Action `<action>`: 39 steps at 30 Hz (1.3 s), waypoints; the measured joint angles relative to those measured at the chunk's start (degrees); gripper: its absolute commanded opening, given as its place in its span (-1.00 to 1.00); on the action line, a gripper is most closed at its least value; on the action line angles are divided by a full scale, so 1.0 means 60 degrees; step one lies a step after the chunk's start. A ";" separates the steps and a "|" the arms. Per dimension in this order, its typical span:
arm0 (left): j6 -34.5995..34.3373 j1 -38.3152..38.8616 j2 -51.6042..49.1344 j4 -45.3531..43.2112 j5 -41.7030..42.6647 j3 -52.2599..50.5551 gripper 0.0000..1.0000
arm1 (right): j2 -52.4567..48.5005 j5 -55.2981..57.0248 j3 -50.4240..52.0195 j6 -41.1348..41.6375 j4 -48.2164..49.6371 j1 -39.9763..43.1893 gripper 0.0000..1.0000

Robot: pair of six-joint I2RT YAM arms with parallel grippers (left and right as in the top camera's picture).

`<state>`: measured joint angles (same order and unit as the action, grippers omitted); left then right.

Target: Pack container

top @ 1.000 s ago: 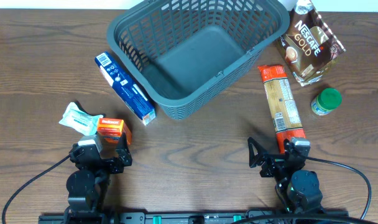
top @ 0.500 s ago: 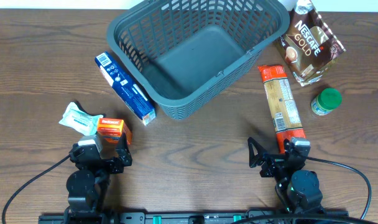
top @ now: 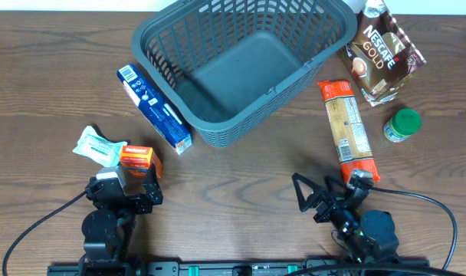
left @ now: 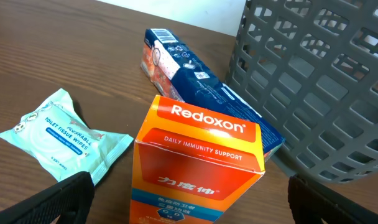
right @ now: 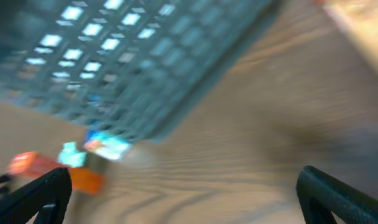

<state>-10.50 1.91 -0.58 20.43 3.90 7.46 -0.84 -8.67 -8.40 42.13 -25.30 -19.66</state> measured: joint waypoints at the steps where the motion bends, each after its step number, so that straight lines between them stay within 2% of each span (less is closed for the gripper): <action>1: 0.0000 0.0000 0.0000 0.0004 0.0000 0.0000 0.97 | -0.0055 -0.0317 0.0000 0.0073 0.0259 0.0000 0.99; 5: 0.0000 0.0000 0.0000 0.0000 0.0000 0.0000 0.97 | -0.0871 -0.1118 -0.0291 -0.0062 0.0521 0.0000 0.98; 9: 0.0000 0.0000 0.0000 0.0004 0.0000 0.0000 0.97 | -0.2572 -0.1421 -0.1836 -0.0994 -0.0080 0.0000 0.99; 18: 0.0000 0.0000 0.0000 -0.0004 0.0000 0.0000 0.97 | -0.7919 -0.0896 -0.8240 -0.3632 -0.3661 0.0000 0.98; 27: 0.0000 0.0000 0.0000 -0.0004 0.0000 -0.0004 0.96 | -1.3162 0.0127 -1.5660 -0.4105 -0.7238 0.0710 0.99; 31: 0.0000 0.0000 -0.0004 -0.0011 0.0000 -0.0004 0.97 | -1.5107 0.0266 -1.8149 -0.4237 -0.7949 0.1341 0.99; 35: 0.0000 0.0000 0.0000 -0.0007 0.0000 -0.0004 0.97 | -1.6564 0.0357 -1.9711 -0.4768 -0.7836 0.1792 0.98; 37: 0.0000 0.0000 -0.0004 -0.0007 0.0000 -0.0004 0.97 | -1.7016 0.0379 -2.0061 -0.5104 -0.7635 0.1909 0.84; 38: 0.0000 0.0000 0.0000 -0.0007 0.0000 -0.0004 0.97 | -1.7198 0.0386 -2.0163 -0.5315 -0.7461 0.1942 0.55; 39: 0.0000 0.0000 -0.0004 -0.0007 0.0000 -0.0004 0.97 | -1.7351 0.0390 -2.0232 -0.5526 -0.7271 0.1967 0.05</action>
<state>-10.50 1.91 -0.60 20.38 3.90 7.44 -104.95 -6.33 -129.80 8.97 -68.93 -7.86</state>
